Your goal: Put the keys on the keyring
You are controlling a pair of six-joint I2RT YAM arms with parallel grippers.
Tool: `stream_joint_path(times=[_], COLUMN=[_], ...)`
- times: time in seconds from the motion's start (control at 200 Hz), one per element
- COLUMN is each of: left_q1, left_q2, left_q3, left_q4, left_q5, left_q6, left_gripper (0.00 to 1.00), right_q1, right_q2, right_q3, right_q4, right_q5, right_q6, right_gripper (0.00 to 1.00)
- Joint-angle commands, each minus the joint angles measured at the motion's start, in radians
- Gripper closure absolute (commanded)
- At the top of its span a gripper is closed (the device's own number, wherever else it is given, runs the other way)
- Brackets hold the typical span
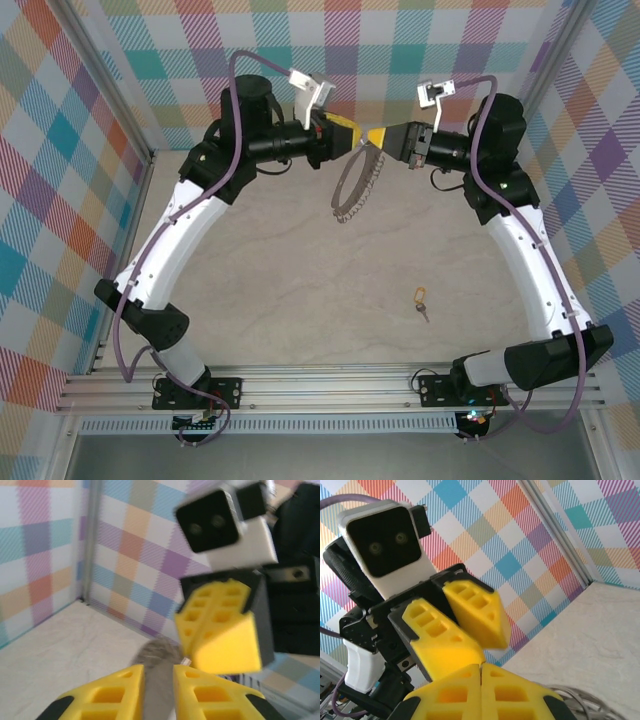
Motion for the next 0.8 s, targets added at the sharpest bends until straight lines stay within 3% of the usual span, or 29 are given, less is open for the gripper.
stream_joint_path(times=[0.0,0.32,0.615,0.795], left_q1=[0.002,0.008,0.013,0.012], left_q2=[-0.061,-0.113,-0.101,-0.085], left_q3=[-0.046,-0.158,-0.241,-0.262], left_q4=[0.116,0.293,0.595,0.721], left_q5=[-0.159,-0.141,-0.022,0.003], left_q6=[-0.126,-0.333,-0.622,-0.72], left_gripper=[0.71,0.44,0.46,0.51], right_q1=[0.005,0.006,0.006,0.006], right_q2=[-0.029,-0.028,-0.042,-0.034], right_q3=[-0.019,-0.017,-0.078,-0.086], right_q4=[0.165,0.385,0.568,0.598], right_q5=[0.016,0.087,0.254,0.267], right_q6=[0.066,0.216,0.343,0.372], right_gripper=[1.0,1.0,1.0,1.0])
